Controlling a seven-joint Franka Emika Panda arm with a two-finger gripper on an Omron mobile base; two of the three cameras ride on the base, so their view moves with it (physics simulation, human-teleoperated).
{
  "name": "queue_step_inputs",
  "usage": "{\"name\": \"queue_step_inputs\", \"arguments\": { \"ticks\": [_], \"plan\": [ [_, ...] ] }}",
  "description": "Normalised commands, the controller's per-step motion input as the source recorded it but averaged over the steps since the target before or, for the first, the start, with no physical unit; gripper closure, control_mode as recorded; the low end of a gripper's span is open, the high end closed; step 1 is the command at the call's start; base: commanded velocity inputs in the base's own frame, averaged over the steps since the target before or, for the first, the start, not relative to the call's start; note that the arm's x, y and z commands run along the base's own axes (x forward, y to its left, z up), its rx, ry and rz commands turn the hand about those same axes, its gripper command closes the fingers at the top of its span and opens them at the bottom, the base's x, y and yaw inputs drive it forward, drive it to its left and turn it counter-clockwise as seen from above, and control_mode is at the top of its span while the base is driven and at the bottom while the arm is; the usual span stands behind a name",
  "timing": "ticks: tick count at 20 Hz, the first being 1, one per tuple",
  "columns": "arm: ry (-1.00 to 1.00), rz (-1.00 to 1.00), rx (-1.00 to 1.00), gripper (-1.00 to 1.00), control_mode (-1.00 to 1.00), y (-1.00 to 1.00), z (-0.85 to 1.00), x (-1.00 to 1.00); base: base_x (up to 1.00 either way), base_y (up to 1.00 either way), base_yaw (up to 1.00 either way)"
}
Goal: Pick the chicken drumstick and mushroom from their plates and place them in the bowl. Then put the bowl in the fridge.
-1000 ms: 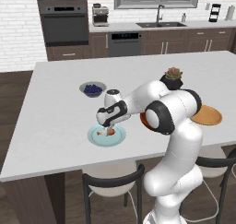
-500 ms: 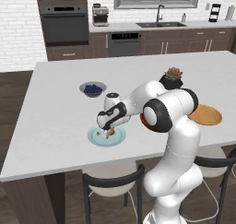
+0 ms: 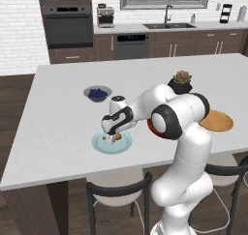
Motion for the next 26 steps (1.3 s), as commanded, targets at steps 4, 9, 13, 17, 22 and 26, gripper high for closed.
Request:
{"name": "queue_step_inputs", "arguments": {
  "ticks": [4, 9, 13, 17, 22, 26],
  "plan": [
    [-0.01, -0.14, -0.02, 1.00, -1.00, -0.09, 0.66, -0.24, 0.00, 0.00, 0.00],
    [-0.01, -0.18, 0.00, 1.00, -1.00, -0.44, 0.84, -0.41, 0.00, 0.00, 0.00],
    [0.00, -0.19, 0.00, 1.00, -1.00, -0.73, 0.82, -0.58, 0.00, 0.00, 0.00],
    [0.00, -0.20, 0.00, 1.00, -1.00, -0.96, 0.49, -0.48, 0.00, 0.00, 0.00],
    [0.00, -0.23, 0.00, 1.00, -1.00, -0.98, 0.42, -0.31, 0.00, 0.00, 0.00],
    [0.01, -0.28, 0.00, 1.00, -1.00, -1.00, 0.26, 0.00, 0.00, 0.00, 0.00]
  ]
}}
